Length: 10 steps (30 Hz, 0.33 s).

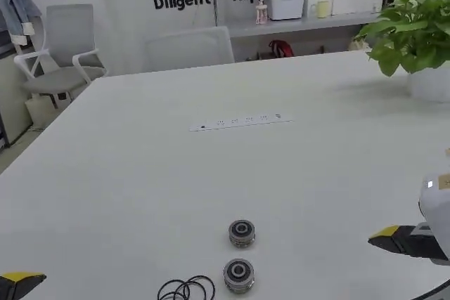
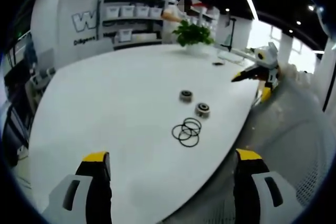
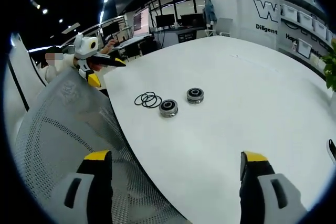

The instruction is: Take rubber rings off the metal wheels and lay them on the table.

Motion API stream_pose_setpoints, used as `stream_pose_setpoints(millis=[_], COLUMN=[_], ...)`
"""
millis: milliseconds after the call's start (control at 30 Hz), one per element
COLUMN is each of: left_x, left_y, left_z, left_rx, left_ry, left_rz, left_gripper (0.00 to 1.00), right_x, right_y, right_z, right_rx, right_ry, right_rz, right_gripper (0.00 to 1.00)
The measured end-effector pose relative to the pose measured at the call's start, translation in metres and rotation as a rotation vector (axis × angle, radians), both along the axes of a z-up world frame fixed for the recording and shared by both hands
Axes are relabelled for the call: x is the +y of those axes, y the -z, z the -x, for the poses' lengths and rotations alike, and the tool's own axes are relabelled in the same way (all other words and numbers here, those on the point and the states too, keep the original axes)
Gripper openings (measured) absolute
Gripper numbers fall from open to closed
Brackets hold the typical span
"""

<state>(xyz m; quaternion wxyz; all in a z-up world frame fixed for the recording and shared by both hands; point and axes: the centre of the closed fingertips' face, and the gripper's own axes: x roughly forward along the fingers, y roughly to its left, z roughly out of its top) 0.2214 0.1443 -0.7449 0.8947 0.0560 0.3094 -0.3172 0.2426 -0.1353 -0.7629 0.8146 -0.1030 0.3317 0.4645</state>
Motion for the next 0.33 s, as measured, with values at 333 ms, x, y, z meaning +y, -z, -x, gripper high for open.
stream_pose_setpoints(millis=[333], left_x=[0.0017], left_y=[0.0017], left_z=[0.0019], left_rx=[0.007], left_ry=[-0.021], left_rz=[-0.006], left_gripper=[0.99], right_x=[0.0013], right_y=[0.0066], right_z=[0.003], right_rx=[-0.019], right_ry=[-0.019], right_rz=[0.052], right_gripper=[0.97])
